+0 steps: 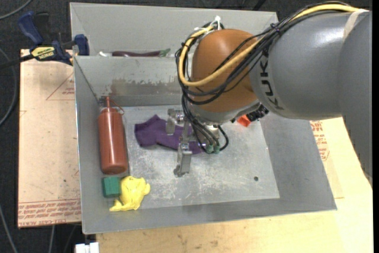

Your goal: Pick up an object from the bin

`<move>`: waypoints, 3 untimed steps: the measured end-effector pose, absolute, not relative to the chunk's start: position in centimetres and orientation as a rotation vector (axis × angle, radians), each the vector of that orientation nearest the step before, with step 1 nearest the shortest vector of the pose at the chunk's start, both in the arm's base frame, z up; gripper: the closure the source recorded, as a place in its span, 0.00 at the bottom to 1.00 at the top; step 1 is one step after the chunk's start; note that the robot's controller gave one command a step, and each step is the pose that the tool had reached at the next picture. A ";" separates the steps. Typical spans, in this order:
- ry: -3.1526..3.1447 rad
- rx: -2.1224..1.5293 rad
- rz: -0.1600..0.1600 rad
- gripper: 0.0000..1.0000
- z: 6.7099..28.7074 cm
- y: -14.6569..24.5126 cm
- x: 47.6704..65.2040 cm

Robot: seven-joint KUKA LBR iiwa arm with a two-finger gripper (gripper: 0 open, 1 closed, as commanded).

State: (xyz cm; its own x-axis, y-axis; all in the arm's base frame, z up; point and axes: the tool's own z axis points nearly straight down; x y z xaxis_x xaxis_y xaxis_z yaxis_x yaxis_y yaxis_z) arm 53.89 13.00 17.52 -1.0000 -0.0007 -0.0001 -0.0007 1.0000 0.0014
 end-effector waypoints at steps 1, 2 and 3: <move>3.141 0.000 0.002 0.00 17.5 13.0 54.0; 3.144 -0.070 0.002 0.00 13.4 9.7 54.2; 3.138 0.039 0.006 1.00 7.2 12.5 59.2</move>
Offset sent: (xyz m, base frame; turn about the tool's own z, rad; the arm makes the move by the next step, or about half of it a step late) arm -0.0146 -0.0685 -0.0451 -0.1575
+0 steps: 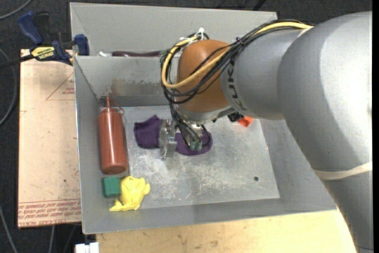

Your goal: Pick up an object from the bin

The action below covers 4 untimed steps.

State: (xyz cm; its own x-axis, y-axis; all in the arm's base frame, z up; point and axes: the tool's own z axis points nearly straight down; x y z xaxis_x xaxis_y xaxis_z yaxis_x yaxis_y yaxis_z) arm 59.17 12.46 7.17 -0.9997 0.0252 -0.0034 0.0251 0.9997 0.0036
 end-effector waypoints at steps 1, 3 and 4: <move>3.138 0.040 0.006 1.00 7.2 12.4 59.2; 3.133 -0.093 0.008 0.00 16.5 13.1 59.0; 3.134 -0.092 0.008 0.00 16.5 13.1 59.0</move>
Offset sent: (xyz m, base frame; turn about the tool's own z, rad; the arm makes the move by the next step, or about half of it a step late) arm 0.0009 0.0085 0.0704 -0.0349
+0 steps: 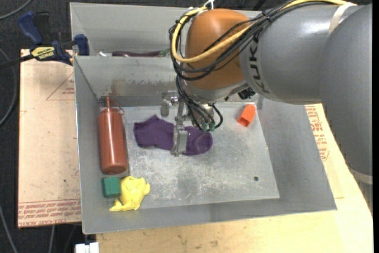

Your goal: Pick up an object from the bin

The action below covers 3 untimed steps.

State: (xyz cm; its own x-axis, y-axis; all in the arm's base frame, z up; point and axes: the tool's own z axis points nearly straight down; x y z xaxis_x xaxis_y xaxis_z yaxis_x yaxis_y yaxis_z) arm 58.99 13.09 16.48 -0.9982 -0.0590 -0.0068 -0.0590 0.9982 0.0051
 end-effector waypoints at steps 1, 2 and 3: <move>3.124 -0.055 0.013 0.00 12.8 12.1 59.5; 3.133 0.004 0.012 1.00 7.0 10.8 60.7; 3.133 0.004 0.012 0.00 7.0 10.8 60.7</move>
Offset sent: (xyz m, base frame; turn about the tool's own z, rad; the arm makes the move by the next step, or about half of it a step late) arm 0.0162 -0.0232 -0.0948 0.0609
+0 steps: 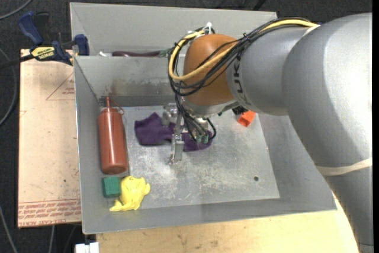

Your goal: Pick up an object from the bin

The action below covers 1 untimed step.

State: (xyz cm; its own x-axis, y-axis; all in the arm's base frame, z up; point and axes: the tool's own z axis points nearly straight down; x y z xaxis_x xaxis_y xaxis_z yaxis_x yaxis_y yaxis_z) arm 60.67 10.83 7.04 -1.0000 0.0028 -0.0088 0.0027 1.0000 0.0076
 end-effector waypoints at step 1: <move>3.132 0.005 0.013 1.00 7.0 10.8 60.7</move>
Offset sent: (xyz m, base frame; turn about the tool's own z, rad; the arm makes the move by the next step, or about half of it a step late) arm 0.0000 0.0000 0.0000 0.0000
